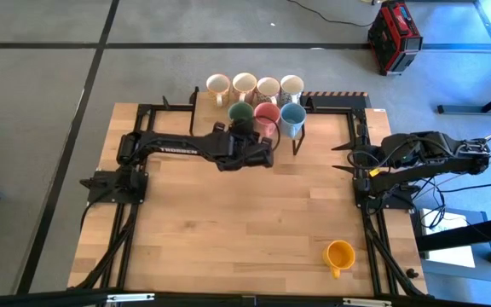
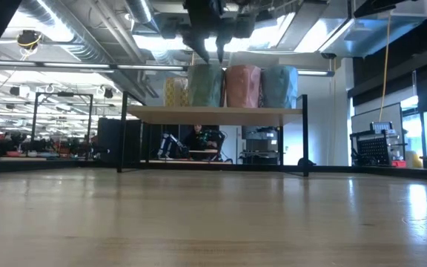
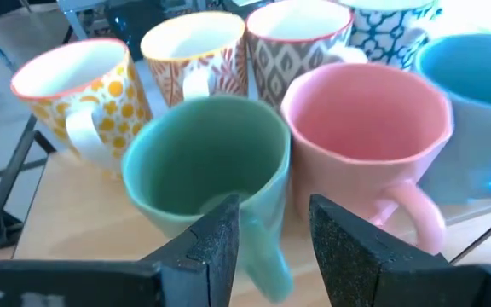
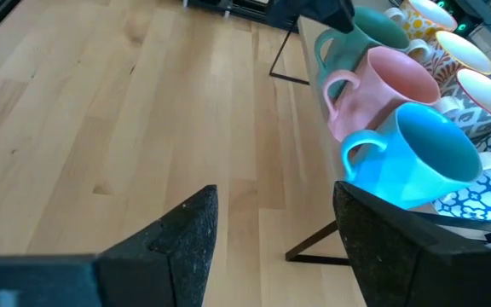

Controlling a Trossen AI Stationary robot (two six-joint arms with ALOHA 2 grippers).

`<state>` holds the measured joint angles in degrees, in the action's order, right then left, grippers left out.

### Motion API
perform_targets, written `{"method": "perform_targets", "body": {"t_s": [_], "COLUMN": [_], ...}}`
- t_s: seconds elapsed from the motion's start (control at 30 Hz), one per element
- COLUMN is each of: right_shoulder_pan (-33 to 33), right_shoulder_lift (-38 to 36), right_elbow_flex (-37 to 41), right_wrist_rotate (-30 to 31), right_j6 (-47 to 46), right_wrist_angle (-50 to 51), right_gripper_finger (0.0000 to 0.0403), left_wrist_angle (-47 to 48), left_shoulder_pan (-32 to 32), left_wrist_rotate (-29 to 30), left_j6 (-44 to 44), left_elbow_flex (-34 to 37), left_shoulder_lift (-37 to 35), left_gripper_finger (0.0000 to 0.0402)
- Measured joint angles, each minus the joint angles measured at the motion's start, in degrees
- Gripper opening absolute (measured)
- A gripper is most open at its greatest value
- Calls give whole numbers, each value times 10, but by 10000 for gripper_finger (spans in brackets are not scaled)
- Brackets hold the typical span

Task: Place coffee mugs
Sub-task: Put the yellow mug on the shelf

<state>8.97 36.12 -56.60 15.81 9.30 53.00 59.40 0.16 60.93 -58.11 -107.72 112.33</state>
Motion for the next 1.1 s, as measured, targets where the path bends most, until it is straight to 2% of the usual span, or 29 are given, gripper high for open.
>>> {"method": "perform_targets", "body": {"t_s": [0.23,0.37,0.67,0.9,1.1], "right_shoulder_pan": [0,0,0,0,1], "right_shoulder_lift": [0,0,0,12,39], "right_elbow_flex": [0,0,0,0,0], "right_wrist_rotate": [0,0,-43,-124,-223], "right_j6": [-14,-15,-20,-49,-131], "right_wrist_angle": [0,0,2,11,16], "right_gripper_finger": [223,223,223,223,223], "left_wrist_angle": [2,2,-8,-53,-162], "left_shoulder_pan": [-6,-17,-90,-160,-222], "left_wrist_rotate": [1,-4,-55,-168,-190], "left_j6": [34,78,158,152,152], "left_elbow_flex": [-27,-64,-125,-93,-18], "left_shoulder_lift": [0,0,0,2,3], "left_gripper_finger": [137,137,137,137,137]}}
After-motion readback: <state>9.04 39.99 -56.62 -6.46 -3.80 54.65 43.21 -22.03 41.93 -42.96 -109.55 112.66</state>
